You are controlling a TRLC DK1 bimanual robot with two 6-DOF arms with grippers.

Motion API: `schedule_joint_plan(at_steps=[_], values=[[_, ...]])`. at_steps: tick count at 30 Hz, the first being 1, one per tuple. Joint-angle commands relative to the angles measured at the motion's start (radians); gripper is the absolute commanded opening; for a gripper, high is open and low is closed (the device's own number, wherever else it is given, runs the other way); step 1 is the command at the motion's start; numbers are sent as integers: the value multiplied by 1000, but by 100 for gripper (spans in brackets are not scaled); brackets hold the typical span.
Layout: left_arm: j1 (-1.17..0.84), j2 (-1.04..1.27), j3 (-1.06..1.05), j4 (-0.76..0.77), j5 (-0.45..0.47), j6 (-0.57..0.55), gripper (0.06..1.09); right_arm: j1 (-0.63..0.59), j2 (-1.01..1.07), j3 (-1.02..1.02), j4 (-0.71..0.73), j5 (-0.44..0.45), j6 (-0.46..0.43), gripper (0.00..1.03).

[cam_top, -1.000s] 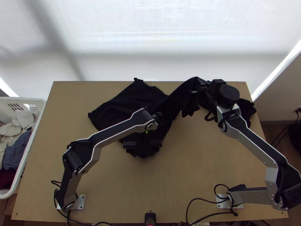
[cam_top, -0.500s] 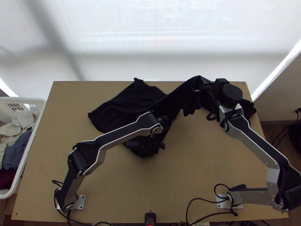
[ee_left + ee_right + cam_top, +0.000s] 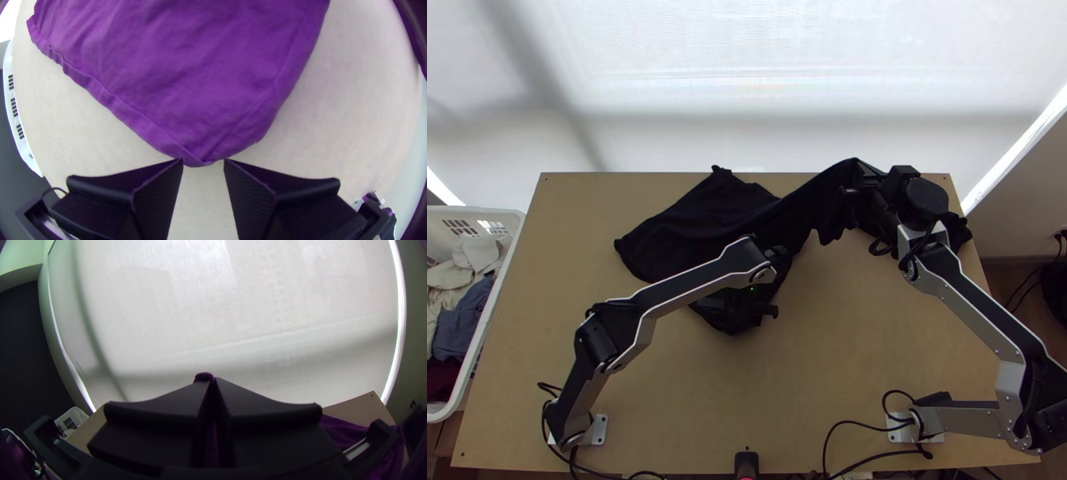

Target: Fold the t-shirt

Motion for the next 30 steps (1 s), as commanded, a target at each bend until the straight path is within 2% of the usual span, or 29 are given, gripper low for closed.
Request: schedule_joint_plan(at_steps=[1, 7, 17, 18, 19, 20, 25, 30], values=[[-12, 22, -9, -27, -2, 11, 56, -8, -35, -19, 29, -4, 24, 3], [-8, 42, -12, -30, -5, 20, 56, -13, -38, -27, 29, -7, 24, 3], [11, 71, -22, -51, -65, 48, 55, -31, -39, -29, 29, -18, 27, 3], [11, 72, -23, -51, -82, 51, 48, -31, -41, -29, 29, -19, 28, 3], [12, 71, -22, -50, -116, 50, 31, -31, -43, -30, 29, -19, 30, 3], [12, 72, -22, -42, -171, 47, 9, -31, -46, -32, 29, -19, 30, 3], [23, 74, 11, -42, -178, 113, 9, -31, -55, -36, 29, -21, 30, 3], [95, 49, 135, -56, -148, 117, 9, -44, -69, -41, 29, -24, 30, 3]])
